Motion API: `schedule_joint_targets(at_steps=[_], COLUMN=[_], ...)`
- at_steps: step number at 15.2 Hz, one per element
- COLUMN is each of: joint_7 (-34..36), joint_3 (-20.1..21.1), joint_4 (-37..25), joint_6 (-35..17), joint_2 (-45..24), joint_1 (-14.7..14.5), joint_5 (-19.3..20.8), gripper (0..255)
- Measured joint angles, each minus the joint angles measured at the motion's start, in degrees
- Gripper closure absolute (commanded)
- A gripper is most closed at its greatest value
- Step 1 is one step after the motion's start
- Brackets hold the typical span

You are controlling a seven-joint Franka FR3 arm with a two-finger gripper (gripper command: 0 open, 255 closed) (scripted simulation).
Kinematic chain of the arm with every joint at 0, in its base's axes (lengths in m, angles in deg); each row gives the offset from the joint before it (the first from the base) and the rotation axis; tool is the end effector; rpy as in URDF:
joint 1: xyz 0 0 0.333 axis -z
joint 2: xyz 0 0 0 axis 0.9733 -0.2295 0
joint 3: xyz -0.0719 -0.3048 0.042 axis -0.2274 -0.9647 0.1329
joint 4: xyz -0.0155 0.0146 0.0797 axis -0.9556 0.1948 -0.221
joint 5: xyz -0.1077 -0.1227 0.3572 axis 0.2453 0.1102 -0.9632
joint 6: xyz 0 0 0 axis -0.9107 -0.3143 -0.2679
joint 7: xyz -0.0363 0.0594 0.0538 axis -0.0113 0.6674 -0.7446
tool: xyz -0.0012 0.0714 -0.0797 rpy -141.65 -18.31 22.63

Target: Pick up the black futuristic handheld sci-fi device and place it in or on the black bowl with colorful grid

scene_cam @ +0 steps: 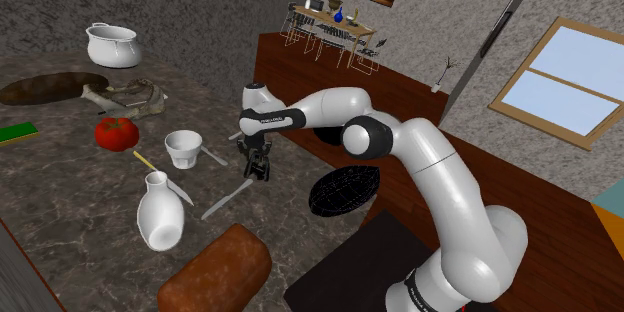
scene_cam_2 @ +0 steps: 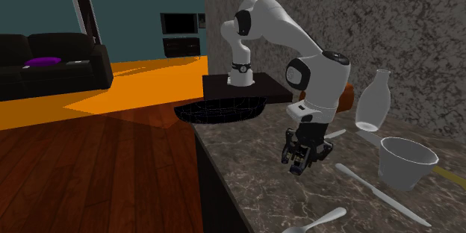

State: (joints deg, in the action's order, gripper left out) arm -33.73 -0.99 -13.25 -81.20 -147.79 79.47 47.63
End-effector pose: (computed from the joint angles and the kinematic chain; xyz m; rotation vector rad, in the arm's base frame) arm 0.7604 0.0536 0.1280 2.8562 -1.0292 -0.0567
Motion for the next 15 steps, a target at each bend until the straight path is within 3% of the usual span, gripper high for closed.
schedule_joint_targets(at_steps=[15], joint_7=[-0.37], joint_3=[0.84], joint_4=[2.47], joint_6=[4.1], joint_2=[6.53], joint_1=[0.56], joint_5=[-0.69], gripper=[255])
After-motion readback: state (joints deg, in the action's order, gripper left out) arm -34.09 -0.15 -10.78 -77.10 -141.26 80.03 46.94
